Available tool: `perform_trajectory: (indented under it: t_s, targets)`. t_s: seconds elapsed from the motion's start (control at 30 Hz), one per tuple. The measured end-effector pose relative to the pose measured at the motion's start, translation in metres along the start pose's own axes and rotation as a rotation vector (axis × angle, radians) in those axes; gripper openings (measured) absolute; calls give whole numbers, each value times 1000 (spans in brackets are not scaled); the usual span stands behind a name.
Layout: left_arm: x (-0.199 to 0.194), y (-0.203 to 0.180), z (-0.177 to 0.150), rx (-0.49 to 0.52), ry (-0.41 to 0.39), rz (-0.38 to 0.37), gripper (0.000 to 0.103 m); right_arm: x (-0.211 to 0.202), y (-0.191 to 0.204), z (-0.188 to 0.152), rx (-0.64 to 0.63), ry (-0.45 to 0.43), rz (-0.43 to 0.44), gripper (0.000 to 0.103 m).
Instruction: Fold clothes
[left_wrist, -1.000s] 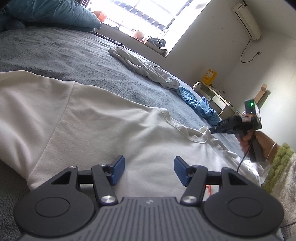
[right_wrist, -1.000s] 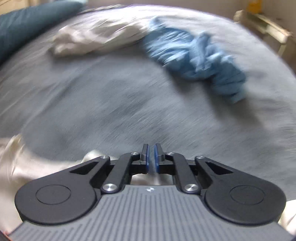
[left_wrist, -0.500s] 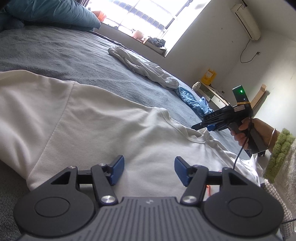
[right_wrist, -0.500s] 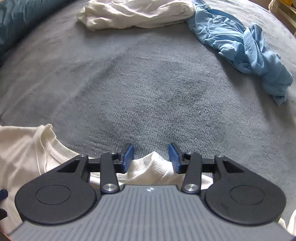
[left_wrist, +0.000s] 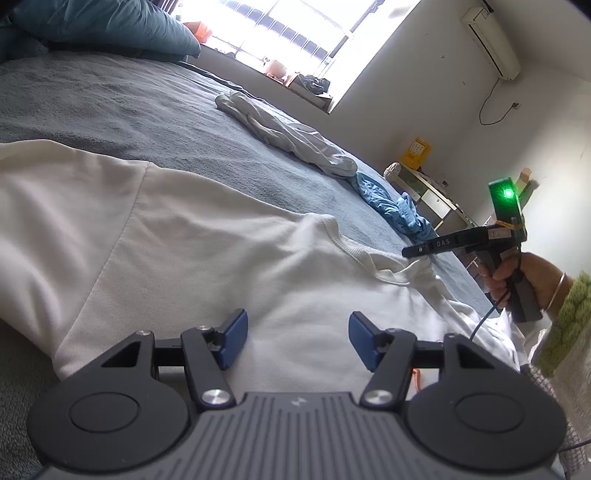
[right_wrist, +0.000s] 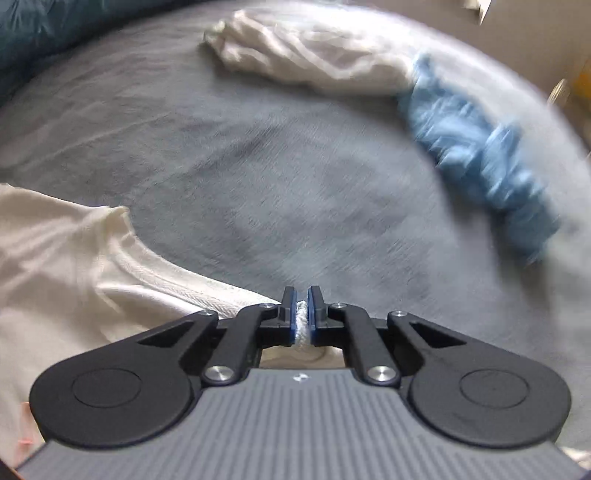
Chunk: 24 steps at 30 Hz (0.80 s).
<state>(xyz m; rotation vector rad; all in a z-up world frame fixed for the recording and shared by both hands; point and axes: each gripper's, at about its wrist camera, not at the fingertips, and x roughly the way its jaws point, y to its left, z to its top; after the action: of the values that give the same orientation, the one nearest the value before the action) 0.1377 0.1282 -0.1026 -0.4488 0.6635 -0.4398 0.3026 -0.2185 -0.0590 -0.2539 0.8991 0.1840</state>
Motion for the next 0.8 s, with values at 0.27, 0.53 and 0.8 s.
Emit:
perform_trajectory:
  t_s: [0.27, 0.53, 0.8]
  targets:
    - [0, 0, -1, 7, 0, 2, 62, 26, -12, -15, 98, -98, -60, 3]
    - [-1, -1, 0, 11, 0, 2, 63, -9, -7, 7, 82, -181, 131, 12]
    - [0, 1, 0, 5, 0, -4, 63, 10, 54, 14, -191, -8, 265, 24]
